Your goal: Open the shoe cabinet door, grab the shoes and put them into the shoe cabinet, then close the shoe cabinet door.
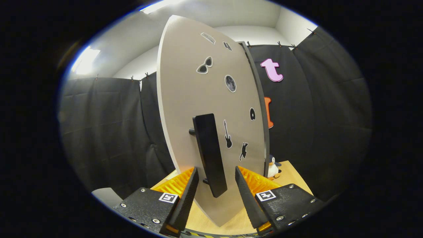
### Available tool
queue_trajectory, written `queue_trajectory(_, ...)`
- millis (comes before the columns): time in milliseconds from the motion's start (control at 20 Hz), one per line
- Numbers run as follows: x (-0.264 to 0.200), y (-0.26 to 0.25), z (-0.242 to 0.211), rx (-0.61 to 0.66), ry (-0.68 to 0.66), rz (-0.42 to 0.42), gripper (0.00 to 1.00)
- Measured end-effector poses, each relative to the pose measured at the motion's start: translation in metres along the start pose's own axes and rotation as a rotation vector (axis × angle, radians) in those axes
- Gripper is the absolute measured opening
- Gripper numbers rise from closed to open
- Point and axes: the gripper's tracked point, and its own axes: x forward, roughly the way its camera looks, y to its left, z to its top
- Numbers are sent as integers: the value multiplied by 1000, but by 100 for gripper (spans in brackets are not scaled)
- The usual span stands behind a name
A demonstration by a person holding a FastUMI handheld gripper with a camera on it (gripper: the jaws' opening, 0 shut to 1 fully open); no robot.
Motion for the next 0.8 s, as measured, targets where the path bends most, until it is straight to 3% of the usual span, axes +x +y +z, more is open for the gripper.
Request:
queue_trajectory(300, 32, 15, -6, -33, 17, 59, 73)
queue_trajectory(800, 98, 61, -13, -33, 28, 195, 84)
